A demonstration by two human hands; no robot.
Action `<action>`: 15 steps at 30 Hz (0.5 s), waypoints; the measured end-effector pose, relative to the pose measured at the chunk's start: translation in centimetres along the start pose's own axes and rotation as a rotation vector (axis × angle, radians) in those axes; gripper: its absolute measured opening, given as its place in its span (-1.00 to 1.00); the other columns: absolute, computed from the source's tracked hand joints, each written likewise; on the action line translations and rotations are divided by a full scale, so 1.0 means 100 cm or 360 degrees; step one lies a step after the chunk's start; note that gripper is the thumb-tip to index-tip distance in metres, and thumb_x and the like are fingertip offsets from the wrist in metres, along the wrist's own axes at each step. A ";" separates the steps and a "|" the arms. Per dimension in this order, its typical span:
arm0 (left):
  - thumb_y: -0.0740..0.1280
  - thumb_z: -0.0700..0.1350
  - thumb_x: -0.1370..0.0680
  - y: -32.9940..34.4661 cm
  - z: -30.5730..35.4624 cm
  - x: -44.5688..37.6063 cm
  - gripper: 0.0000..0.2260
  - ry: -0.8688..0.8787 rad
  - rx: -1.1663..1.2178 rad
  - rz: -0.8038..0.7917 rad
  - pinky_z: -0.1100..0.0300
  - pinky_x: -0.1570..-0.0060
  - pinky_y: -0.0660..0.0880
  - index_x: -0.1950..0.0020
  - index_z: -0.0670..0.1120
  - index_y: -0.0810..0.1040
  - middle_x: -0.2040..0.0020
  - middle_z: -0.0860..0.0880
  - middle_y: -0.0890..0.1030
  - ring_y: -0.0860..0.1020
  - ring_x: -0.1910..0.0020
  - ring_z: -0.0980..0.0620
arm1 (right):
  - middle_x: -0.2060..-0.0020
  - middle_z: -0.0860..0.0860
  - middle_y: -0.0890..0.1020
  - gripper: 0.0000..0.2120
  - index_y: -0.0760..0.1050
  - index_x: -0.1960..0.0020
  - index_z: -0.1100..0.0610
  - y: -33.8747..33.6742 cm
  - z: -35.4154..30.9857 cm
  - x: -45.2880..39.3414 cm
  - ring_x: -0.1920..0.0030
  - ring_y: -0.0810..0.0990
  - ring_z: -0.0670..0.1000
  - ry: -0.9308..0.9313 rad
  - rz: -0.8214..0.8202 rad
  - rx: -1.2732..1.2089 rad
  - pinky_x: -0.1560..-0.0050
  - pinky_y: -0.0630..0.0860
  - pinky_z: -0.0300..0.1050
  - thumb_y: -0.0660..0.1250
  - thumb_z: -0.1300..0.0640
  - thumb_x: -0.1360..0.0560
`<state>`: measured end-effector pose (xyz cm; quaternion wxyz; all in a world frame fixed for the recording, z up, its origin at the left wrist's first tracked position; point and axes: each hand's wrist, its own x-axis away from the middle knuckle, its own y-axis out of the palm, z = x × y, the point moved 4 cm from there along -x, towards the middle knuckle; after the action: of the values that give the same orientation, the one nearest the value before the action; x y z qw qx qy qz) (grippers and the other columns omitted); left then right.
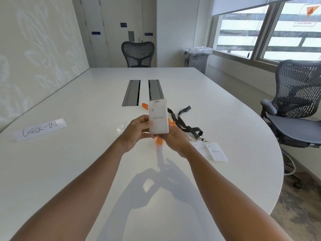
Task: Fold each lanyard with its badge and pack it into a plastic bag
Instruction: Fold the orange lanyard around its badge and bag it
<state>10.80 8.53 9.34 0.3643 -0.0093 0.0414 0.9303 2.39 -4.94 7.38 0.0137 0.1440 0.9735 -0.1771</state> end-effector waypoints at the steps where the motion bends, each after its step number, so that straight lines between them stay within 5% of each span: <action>1: 0.32 -0.17 -0.59 -0.002 0.003 0.000 -0.87 0.0020 0.0024 0.0018 0.11 0.09 0.62 -0.14 -0.09 0.56 -0.04 -0.09 0.68 0.66 0.07 -0.07 | 0.09 -0.12 0.71 -0.81 0.65 -0.02 0.02 0.004 -0.001 0.001 -0.02 0.63 -0.01 0.0015 -0.0007 -0.0004 -0.04 0.49 -0.20 0.26 0.06 -0.63; 6: 0.28 -0.25 -0.64 -0.015 0.011 0.002 -0.89 0.0048 -0.0148 0.0291 0.17 0.09 0.64 -0.14 -0.11 0.53 -0.03 -0.09 0.65 0.65 0.02 -0.10 | 0.22 0.01 0.69 -0.78 0.55 -0.01 0.15 0.025 0.001 0.007 0.05 0.68 0.13 0.0047 -0.0181 -0.0366 -0.26 0.55 0.16 0.17 0.09 -0.68; 11: 0.27 -0.22 -0.65 -0.034 0.010 0.006 -0.85 0.0072 -0.0427 0.0557 0.09 0.00 0.65 -0.21 -0.11 0.48 -0.14 -0.11 0.63 0.63 -0.08 -0.09 | 0.18 0.08 0.67 -0.78 0.55 -0.02 0.19 0.031 -0.008 0.018 0.21 0.61 0.05 0.0059 -0.0378 -0.0474 0.03 0.58 -0.06 0.18 0.11 -0.68; 15: 0.26 -0.14 -0.64 -0.037 0.006 0.018 -0.88 0.0109 -0.0810 0.0614 0.03 0.05 0.60 -0.17 -0.04 0.46 -0.07 -0.06 0.69 0.66 0.05 -0.07 | 0.20 0.09 0.65 -0.76 0.55 -0.02 0.20 0.031 -0.021 0.024 0.24 0.56 0.08 0.0015 -0.0531 -0.0628 0.09 0.54 -0.08 0.13 0.15 -0.69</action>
<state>12.00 12.48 9.59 0.1654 -0.1235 -0.1794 0.9619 1.04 -0.75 8.09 0.0075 -0.0230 0.9996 0.0172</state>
